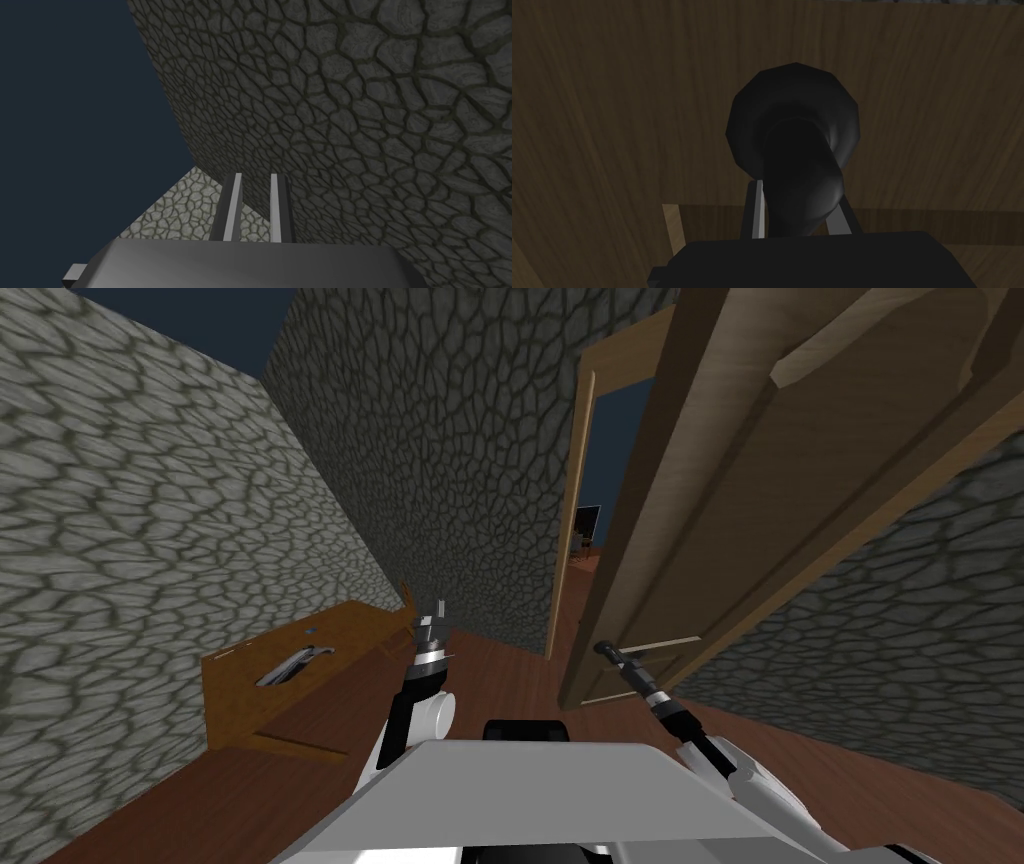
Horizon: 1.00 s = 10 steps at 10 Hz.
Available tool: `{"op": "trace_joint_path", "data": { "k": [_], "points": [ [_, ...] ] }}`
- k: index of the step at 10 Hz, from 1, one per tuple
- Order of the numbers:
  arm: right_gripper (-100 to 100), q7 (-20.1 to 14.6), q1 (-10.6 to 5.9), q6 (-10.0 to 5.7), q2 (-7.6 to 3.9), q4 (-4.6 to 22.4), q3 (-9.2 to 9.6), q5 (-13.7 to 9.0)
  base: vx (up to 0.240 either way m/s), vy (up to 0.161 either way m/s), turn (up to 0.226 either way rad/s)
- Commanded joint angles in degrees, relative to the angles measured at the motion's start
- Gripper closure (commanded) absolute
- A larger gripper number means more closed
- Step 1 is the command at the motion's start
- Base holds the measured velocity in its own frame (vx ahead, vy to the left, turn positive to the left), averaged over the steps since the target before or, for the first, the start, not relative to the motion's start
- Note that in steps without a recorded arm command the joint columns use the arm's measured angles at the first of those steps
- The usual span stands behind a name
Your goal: Pull the door open
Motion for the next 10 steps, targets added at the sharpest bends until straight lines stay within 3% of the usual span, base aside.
{"op": "trace_joint_path", "data": {
  "k": [1,8,9,10],
  "points": [
    [100,-0.2,0.71,-0.98,-0.37,-0.1,0.06,0.0,-0.193,-0.101,0.251],
    [100,-1.1,2.76,-5.5,-2.04,1.5,0.35,-0.2,-0.215,-0.109,0.176],
    [100,-1.0,2.35,-5.41,-1.47,1.8,0.61,0.0,-0.096,-0.033,0.028],
    [100,-1.2,2.73,-6.47,-1.67,2.4,0.73,0.0,-0.156,-0.075,0.163]
  ]
}}
